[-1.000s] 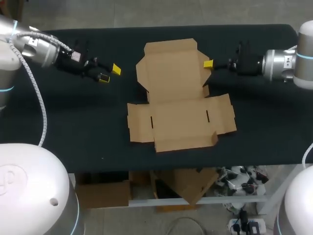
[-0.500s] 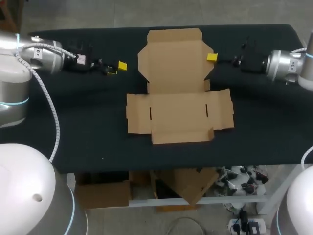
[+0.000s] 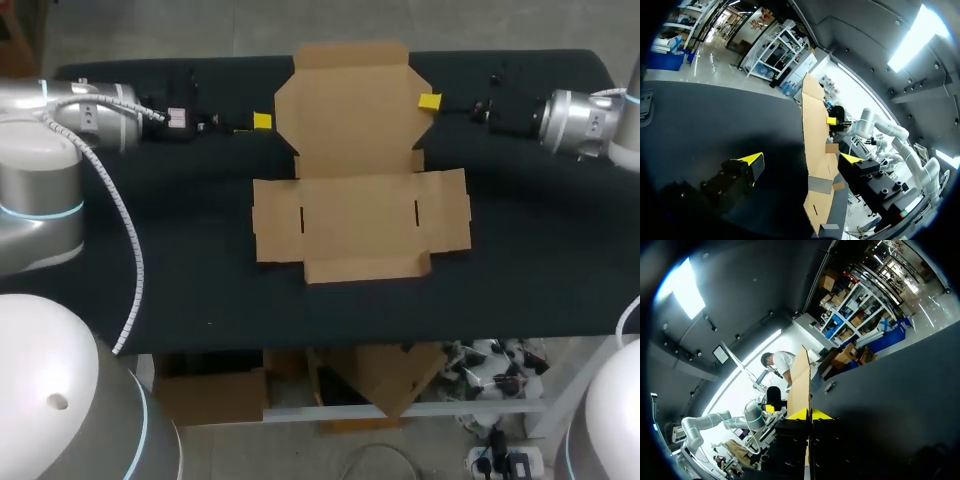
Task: Assemble the packaging by folding the flat box into shape, placing the metal phone stand inside, and closing the box properly
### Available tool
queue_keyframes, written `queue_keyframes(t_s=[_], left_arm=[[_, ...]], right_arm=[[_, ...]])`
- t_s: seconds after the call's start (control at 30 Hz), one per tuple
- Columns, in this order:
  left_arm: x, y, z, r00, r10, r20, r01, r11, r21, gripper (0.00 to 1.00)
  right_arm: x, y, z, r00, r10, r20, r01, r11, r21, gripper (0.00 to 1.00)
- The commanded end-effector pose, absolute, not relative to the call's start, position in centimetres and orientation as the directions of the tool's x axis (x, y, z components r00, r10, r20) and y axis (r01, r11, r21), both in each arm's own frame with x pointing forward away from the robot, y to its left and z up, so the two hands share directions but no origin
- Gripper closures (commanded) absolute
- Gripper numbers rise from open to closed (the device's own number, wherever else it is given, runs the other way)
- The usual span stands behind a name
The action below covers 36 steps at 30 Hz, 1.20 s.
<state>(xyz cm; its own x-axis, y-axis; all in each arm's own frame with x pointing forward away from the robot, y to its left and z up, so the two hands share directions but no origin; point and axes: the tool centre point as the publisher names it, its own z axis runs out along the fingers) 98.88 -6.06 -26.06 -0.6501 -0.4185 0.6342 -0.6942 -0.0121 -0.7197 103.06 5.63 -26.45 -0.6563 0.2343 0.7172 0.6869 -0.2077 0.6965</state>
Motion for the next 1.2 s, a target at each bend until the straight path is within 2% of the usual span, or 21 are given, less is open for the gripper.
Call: queue_keyframes(t_s=[0.03,0.4,0.67,0.77,0.83,0.87,0.93,0.97,1.2], left_arm=[[99.8,-6.5,-26.4,-0.674,-0.372,0.638,-0.679,-0.026,-0.733,0.0],[100.7,-8.5,-25.1,-0.731,-0.312,0.607,-0.636,-0.013,-0.772,0.02],[101.5,-9.8,-24.5,-0.761,-0.292,0.58,-0.607,0.003,-0.795,0.18],[101.6,-10.3,-24.4,-0.768,-0.28,0.576,-0.601,0.005,-0.799,0.2],[101.8,-10.6,-24.4,-0.774,-0.274,0.571,-0.596,0.006,-0.803,0.28],[101.9,-10.8,-24.3,-0.774,-0.273,0.571,-0.595,0.007,-0.803,0.37],[102.0,-11.0,-24.3,-0.779,-0.26,0.571,-0.593,0.008,-0.805,0.42],[102.0,-11.2,-24.3,-0.781,-0.257,0.569,-0.59,0.008,-0.807,0.5],[102.3,-12.2,-23.9,-0.796,-0.231,0.56,-0.579,0.019,-0.815,0.54]], right_arm=[[103.4,5.7,-26.3,-0.665,0.219,0.714,0.681,-0.213,0.7,1.0],[103.9,6.1,-25.7,-0.679,0.2,0.706,0.669,-0.226,0.708,1.0],[104.5,6.6,-24.8,-0.696,0.183,0.694,0.657,-0.227,0.719,1.0],[104.7,6.8,-24.3,-0.704,0.178,0.687,0.651,-0.224,0.725,1.0],[104.8,6.9,-24.1,-0.709,0.173,0.683,0.648,-0.221,0.729,1.0],[104.9,7.0,-24.0,-0.71,0.172,0.682,0.647,-0.22,0.73,1.0],[105.0,7.2,-23.9,-0.714,0.169,0.68,0.646,-0.217,0.732,1.0],[105.0,7.2,-23.8,-0.715,0.169,0.679,0.645,-0.216,0.733,1.0],[105.1,7.5,-23.5,-0.722,0.158,0.674,0.641,-0.214,0.737,1.0]])
